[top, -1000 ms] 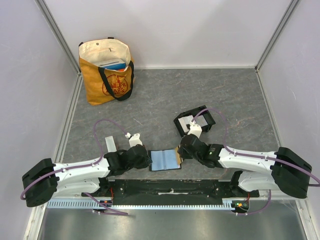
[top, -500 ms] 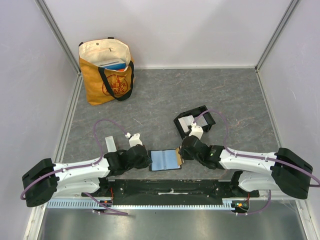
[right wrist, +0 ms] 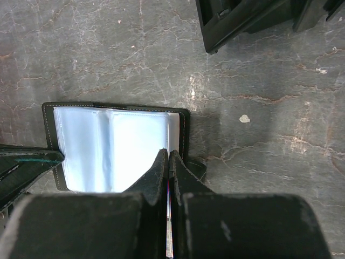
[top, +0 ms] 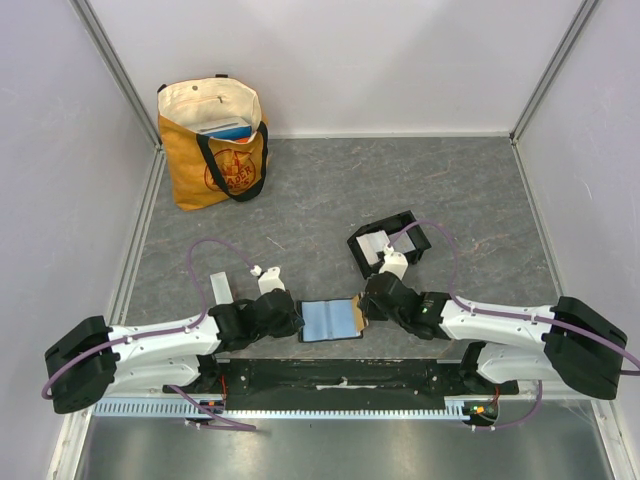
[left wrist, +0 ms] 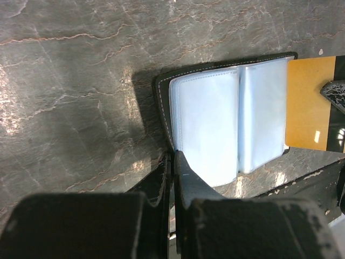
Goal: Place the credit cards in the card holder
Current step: Open the card holder at the center of the board.
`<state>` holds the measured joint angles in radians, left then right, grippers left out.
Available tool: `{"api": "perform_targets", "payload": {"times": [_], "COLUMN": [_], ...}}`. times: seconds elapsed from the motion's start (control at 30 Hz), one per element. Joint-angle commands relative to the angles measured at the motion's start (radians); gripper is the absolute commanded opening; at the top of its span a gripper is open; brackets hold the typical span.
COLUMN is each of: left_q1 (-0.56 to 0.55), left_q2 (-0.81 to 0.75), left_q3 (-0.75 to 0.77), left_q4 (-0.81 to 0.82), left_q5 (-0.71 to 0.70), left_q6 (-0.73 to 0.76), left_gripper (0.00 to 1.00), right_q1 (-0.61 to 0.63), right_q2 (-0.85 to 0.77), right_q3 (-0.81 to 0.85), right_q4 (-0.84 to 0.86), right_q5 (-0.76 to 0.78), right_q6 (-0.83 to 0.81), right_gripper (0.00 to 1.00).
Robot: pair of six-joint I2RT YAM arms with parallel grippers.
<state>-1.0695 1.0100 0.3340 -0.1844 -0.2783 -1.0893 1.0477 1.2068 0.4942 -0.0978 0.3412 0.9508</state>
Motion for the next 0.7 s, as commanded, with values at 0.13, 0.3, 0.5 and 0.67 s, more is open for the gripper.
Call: {"api": "perform_targets", "payload": {"times": [0.13,0.3,0.5,0.67], "left_q1": [0.005,0.005,0.003,0.005], "left_q2": [0.015,0.018,0.035,0.053], "left_q3": [0.027,0.019,0.011,0.011], "left_q4": [0.034,0.045,0.063,0.077], "left_q5": [-0.006,-0.002,0.007,0.005], "left_q6": [0.028,0.026,0.020,0.020], "left_gripper": [0.02,0.02,0.02,0.02], "right_q1": [-0.002,-0.002,0.011,0.021], "right_q2": [0.016,0.039,0.106,0.135], "right_q3": [-0.029,-0.078,-0.092,-0.040], "right_q4": [0.037,0.090,0.204,0.237], "right_q5": [0.018,0.015,-0.028,-0.051], "right_q6": [0.034,0.069,0.082,0.059], "right_gripper": [0.00,0.00,0.00,0.00]}}
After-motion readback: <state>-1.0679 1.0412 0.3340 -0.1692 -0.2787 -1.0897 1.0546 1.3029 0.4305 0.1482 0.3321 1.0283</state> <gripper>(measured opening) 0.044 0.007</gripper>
